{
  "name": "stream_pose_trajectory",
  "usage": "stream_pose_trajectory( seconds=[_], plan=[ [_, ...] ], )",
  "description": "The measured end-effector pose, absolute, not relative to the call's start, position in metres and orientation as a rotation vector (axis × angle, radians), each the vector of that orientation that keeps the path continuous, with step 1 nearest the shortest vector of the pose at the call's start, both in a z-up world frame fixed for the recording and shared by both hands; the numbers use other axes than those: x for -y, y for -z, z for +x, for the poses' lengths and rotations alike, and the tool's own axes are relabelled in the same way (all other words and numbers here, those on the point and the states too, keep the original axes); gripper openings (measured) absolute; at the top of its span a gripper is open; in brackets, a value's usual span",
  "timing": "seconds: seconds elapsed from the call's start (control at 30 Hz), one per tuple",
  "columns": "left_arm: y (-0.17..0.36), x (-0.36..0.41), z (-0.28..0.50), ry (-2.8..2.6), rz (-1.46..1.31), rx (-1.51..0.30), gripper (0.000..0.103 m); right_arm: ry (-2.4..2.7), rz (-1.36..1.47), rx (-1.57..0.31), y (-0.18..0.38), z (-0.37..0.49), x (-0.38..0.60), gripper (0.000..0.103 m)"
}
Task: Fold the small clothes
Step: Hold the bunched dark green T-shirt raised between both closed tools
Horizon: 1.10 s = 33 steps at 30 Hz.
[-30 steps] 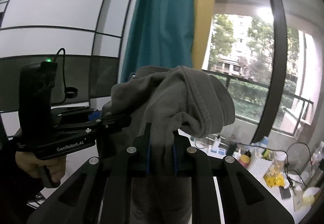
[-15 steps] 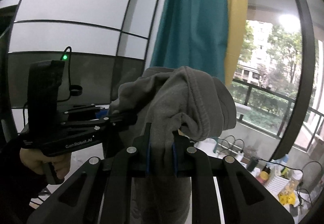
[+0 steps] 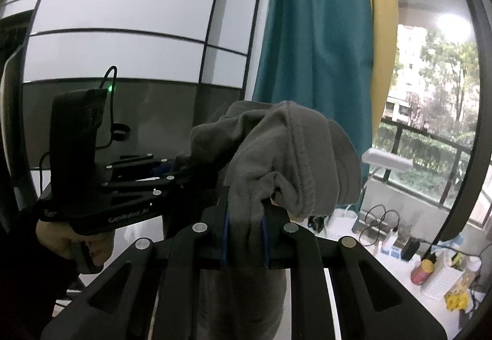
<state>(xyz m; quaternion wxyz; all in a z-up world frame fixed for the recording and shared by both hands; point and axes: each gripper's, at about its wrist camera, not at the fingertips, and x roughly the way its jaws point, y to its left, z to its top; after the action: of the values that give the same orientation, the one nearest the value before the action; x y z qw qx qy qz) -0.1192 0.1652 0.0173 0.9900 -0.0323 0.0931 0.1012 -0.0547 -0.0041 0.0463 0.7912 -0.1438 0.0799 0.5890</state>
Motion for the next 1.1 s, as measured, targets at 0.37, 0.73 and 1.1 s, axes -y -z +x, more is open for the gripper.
stream_pose_trajectory(
  seconds=[0.37,0.73,1.1],
  plan=[
    [0.011,-0.167,-0.079,-0.156,-0.076,-0.292,0.014,-1.207,-0.276,-0.29,-0.012,-0.012,-0.004,0.018],
    [0.031,-0.164,-0.035,-0.097,-0.075,-0.378,0.014,-1.137,-0.24,-0.388,0.018,0.031,-0.009,0.018],
    [0.055,-0.174,-0.002,-0.076,-0.115,-0.451,0.014,-1.101,-0.232,-0.472,0.045,0.065,-0.023,0.018]
  ],
)
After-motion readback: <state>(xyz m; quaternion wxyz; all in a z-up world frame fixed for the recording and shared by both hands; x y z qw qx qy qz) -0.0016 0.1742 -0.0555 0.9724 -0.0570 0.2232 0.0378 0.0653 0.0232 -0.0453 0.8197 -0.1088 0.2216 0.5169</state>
